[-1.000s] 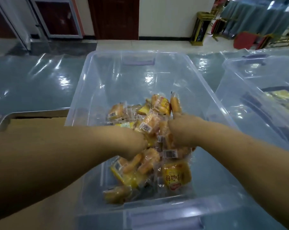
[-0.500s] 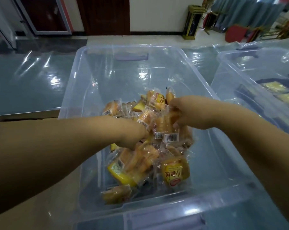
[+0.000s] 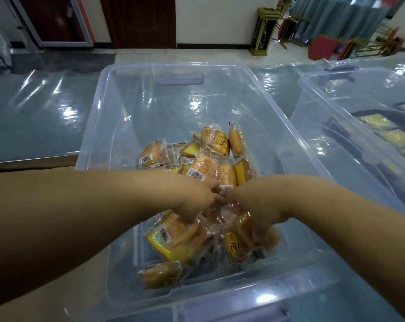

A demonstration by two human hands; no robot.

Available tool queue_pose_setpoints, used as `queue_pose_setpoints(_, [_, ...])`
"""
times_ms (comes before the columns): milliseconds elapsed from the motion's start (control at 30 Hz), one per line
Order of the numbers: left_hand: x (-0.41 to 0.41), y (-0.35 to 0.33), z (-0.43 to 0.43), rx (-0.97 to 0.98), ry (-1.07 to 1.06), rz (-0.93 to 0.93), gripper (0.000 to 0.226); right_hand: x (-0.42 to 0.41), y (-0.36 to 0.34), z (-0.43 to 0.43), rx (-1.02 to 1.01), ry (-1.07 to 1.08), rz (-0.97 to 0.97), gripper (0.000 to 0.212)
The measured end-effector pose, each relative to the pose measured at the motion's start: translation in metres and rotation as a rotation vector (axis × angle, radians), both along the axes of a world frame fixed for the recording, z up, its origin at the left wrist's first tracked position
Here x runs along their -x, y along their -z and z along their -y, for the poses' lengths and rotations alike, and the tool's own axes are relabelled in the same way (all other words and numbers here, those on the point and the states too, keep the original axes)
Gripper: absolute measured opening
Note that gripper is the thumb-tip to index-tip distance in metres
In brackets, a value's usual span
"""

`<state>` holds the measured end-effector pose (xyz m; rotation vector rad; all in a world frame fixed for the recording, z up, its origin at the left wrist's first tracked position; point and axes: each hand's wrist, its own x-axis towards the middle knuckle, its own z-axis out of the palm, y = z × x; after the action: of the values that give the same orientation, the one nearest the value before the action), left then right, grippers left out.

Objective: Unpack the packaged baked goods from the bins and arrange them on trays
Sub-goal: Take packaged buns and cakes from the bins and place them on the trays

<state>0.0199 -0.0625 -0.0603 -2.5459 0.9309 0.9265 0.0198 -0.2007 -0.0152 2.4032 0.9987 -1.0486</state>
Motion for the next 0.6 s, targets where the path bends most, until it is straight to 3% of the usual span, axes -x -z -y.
queue_pose_setpoints(333, [0.002,-0.004,-0.005,-0.024,-0.119,-0.018,0.087,0.002,0.008,0.002,0.061,-0.038,-0.063,0.04])
queue_pose_setpoints(467, [0.005,-0.014,-0.016,0.015,-0.134,-0.042,0.065,0.001,0.003,0.001,0.014,-0.003,-0.047,0.053])
queue_pose_setpoints(600, [0.01,-0.026,-0.034,0.061,-0.257,0.03,0.069,-0.003,-0.003,0.002,-0.077,0.094,-0.057,0.052])
